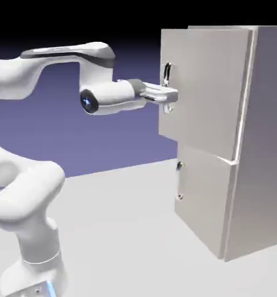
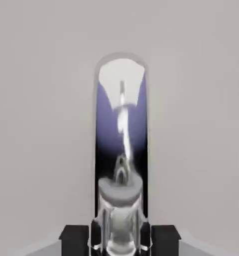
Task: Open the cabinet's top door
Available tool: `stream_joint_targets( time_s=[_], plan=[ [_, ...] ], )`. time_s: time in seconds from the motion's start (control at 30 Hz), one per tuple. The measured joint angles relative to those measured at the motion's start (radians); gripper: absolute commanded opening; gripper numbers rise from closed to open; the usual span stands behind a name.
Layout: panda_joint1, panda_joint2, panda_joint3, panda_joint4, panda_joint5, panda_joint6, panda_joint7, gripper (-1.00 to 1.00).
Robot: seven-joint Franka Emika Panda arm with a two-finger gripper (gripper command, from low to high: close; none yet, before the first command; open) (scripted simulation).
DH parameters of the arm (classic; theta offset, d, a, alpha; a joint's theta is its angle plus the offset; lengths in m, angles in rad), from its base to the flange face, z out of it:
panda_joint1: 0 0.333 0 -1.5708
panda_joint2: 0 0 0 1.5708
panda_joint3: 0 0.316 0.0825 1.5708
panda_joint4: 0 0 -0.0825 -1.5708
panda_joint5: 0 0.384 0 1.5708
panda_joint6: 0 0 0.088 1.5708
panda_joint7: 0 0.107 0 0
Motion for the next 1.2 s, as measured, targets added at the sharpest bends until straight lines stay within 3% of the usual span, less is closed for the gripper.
stream_joint_targets(
  time_s=[0.3,0.6,0.87,1.2],
  plan=[
    [0.103,-0.066,-0.326,-0.144,-0.324,-0.306,0.038,-1.00],
    [0.104,-0.015,-0.653,-0.149,-0.659,-0.640,0.021,-1.00],
    [0.134,0.180,-0.940,-0.012,-0.941,-0.976,-0.046,-1.00],
    [0.279,0.532,-1.238,0.307,-1.157,-1.407,-0.165,-1.00]
  ],
)
